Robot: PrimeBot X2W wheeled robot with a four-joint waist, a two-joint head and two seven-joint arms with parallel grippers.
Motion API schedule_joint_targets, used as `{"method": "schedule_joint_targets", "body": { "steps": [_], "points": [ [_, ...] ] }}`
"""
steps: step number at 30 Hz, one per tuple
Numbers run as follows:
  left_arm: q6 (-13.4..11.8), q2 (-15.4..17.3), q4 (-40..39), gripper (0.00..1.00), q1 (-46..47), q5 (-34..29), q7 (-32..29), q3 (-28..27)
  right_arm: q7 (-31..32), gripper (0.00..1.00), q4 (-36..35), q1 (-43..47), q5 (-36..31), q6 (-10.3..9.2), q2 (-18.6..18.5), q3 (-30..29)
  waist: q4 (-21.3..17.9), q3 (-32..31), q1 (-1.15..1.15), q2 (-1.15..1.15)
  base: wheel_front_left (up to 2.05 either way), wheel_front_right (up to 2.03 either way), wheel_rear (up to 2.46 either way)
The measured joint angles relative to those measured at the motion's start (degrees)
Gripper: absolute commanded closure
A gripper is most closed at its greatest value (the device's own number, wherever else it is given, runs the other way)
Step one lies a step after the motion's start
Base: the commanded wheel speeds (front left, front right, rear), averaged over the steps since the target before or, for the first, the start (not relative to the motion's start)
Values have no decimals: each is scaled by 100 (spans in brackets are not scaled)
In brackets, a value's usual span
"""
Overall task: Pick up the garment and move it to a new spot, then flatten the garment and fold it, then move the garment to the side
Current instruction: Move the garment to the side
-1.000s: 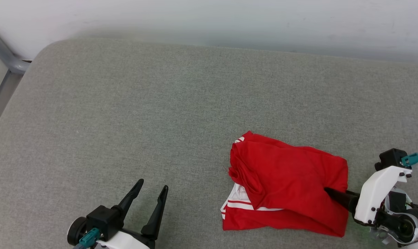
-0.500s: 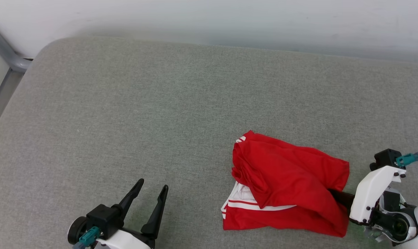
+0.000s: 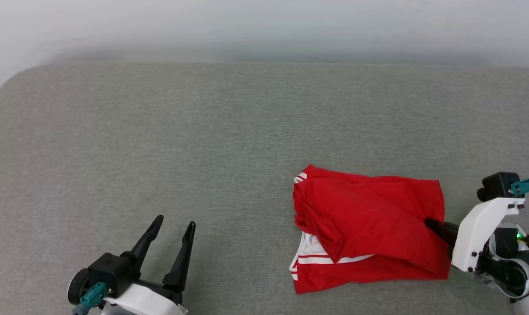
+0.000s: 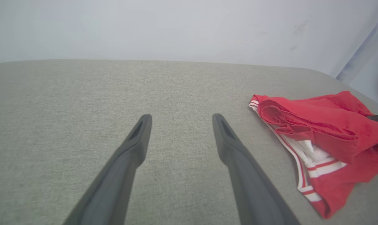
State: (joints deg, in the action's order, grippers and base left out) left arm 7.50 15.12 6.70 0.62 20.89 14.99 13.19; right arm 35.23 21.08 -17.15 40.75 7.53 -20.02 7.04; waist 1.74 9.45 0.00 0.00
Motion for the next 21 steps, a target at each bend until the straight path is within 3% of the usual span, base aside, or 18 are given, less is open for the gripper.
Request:
{"method": "schedule_joint_targets", "body": {
  "steps": [8, 21],
  "points": [
    [-1, -3, -80, 0, 41, -19, 0, -16, -271, 100, -2, -180, -133, 0, -249, 279, -708, -28, 0, 0, 0, 0, 0],
    [0, 236, -316, 0, 383, 0, 0, 5, -623, 100, 160, -483, -93, -1, -311, 710, -1916, 141, 0, 0, 0, 0, 0]
  ]
}}
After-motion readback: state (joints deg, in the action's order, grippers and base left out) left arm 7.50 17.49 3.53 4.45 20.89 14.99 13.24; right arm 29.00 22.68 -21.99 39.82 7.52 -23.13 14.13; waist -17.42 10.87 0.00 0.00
